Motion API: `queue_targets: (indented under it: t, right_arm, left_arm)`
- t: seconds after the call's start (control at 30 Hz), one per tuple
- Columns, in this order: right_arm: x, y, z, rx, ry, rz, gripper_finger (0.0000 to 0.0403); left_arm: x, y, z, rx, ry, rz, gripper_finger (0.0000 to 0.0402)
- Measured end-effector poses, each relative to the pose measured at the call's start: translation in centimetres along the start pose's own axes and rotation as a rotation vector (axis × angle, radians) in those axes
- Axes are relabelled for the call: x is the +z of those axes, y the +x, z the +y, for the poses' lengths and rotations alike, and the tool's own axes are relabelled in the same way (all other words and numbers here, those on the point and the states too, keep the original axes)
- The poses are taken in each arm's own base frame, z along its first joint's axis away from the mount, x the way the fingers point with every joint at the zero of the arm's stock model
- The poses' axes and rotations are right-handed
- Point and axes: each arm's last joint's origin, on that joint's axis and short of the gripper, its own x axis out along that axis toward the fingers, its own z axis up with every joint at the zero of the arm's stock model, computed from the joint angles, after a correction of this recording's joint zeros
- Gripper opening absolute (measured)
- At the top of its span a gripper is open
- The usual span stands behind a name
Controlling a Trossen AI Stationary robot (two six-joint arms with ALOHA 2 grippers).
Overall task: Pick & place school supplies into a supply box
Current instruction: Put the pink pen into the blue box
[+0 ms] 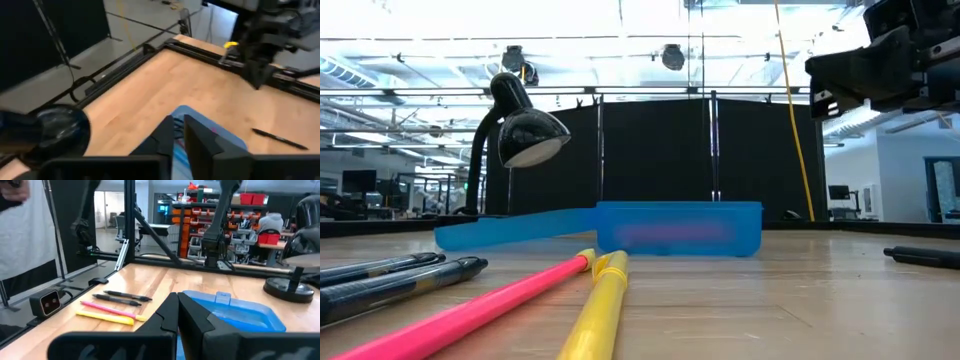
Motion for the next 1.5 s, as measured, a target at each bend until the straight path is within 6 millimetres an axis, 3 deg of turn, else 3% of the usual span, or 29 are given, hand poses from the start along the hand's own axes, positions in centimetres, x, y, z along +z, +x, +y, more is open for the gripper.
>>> queue_targets:
  t: [0.07, 0.17, 0.3, 0.4, 0.57, 0.73, 0.83, 0.9, 0.97, 1.17, 1.33, 1.43, 1.5]
  right_arm:
    - [0.2, 0.0, 0.0, -0.001, -0.023, -0.023, 0.0000]
    - [0.4, 0.0, 0.1, 0.046, -0.062, -0.041, 0.0000]
    - [0.6, 0.0, 0.3, 0.098, -0.066, -0.069, 0.0000]
    - [0.6, 0.0, 0.3, 0.098, -0.063, -0.064, 0.0000]
    - [0.5, 0.0, 0.3, 0.096, -0.027, -0.062, 0.0000]
    - [0.5, 0.0, 0.0, 0.001, 0.071, -0.055, 0.0000]
    - [0.5, 0.1, -0.4, -0.121, 0.080, -0.038, 0.0000]
    - [-0.4, 0.2, -0.5, -0.187, 0.070, 0.068, 0.0000]
    - [0.0, 2.3, -0.7, -0.207, 0.050, 0.187, 0.0000]
    - [4.3, 7.7, -3.1, -0.383, 0.038, 0.766, 0.0000]
    - [10.5, 10.2, -5.5, -0.266, -0.035, 0.839, 0.0000]
    - [11.8, 11.9, -6.9, -0.203, -0.026, 0.886, 0.0000]
    - [11.6, 13.4, -7.8, -0.196, -0.009, 0.947, 0.0000]
  left_arm:
    - [-1.7, 1.1, 0.9, -0.012, 0.026, -0.007, 0.0009]
    - [-4.7, 3.6, 1.2, -0.116, 0.105, -0.046, 0.0008]
    - [-8.2, 6.6, 1.5, -0.469, 0.183, -0.203, 0.0004]
    - [-11.3, 7.5, 2.2, -0.660, 0.228, -0.331, 0.0005]
    - [-16.6, 8.2, 5.0, -0.648, 0.240, -0.387, 0.0004]
    - [-20.1, 7.9, 7.7, -0.642, 0.159, -0.403, 0.0003]
    - [-20.0, 8.0, 7.5, -0.632, 0.165, -0.388, 0.0010]
    - [-20.1, 8.1, 7.4, -0.628, 0.188, -0.377, 0.0014]
    - [-20.3, 8.2, 7.5, -0.620, 0.219, -0.372, 0.0014]
    - [-20.2, 8.2, 7.5, -0.586, 0.274, -0.397, 0.0003]
    - [-20.2, 8.3, 7.6, -0.565, 0.306, -0.407, 0.0019]
    - [-20.2, 8.3, 7.6, -0.546, 0.310, -0.404, 0.0029]
    - [-20.2, 8.3, 7.7, -0.532, 0.319, -0.407, 0.0031]
